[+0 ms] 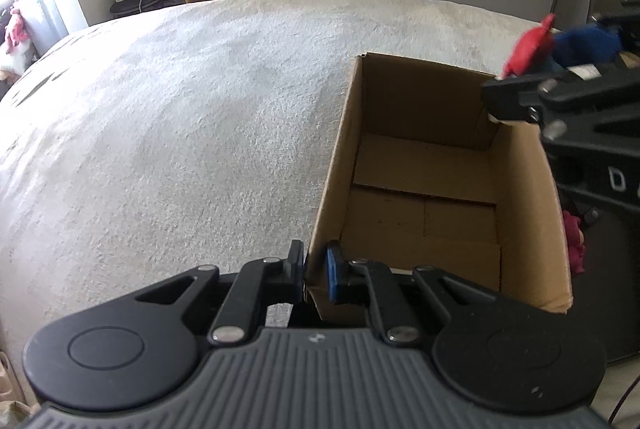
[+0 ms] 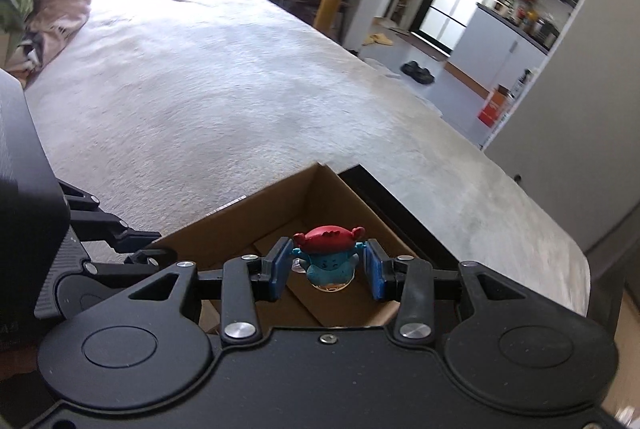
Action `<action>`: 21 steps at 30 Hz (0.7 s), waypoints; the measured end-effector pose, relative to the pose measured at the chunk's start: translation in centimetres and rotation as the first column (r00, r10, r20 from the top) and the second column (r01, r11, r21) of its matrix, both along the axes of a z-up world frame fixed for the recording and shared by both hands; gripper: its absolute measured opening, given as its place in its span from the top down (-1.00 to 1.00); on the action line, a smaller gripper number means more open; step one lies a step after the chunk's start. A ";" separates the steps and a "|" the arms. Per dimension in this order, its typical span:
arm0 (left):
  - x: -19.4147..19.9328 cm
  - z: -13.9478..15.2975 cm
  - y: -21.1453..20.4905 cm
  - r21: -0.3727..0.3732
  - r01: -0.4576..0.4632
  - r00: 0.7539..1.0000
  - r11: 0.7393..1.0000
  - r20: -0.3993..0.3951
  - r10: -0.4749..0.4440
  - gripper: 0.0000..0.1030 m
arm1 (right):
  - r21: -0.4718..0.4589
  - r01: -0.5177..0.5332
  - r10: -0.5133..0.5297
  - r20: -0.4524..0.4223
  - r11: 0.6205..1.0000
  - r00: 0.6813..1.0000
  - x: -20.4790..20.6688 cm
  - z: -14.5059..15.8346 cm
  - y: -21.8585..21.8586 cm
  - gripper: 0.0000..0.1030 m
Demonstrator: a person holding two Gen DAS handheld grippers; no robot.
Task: Organize rigid objects
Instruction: 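Carry the crab figure with the right gripper over the box, then open the right gripper to release the crab figure into the box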
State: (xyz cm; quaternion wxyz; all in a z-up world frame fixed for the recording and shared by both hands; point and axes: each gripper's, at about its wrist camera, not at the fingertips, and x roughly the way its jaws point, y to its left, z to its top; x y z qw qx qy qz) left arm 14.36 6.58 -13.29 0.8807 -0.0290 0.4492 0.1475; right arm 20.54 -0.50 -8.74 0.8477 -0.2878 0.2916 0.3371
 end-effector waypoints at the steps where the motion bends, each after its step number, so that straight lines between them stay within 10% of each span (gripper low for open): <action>1: 0.0 0.0 0.1 -0.003 -0.001 1.000 1.000 0.000 0.001 0.80 | -0.007 -0.011 0.011 0.004 1.000 1.000 0.0 0.2 0.2 0.24; 21: -0.1 -0.4 1.3 -0.059 -0.006 1.000 0.998 0.012 0.007 0.80 | -0.097 -0.106 0.113 0.072 0.990 0.991 0.4 1.1 2.6 0.24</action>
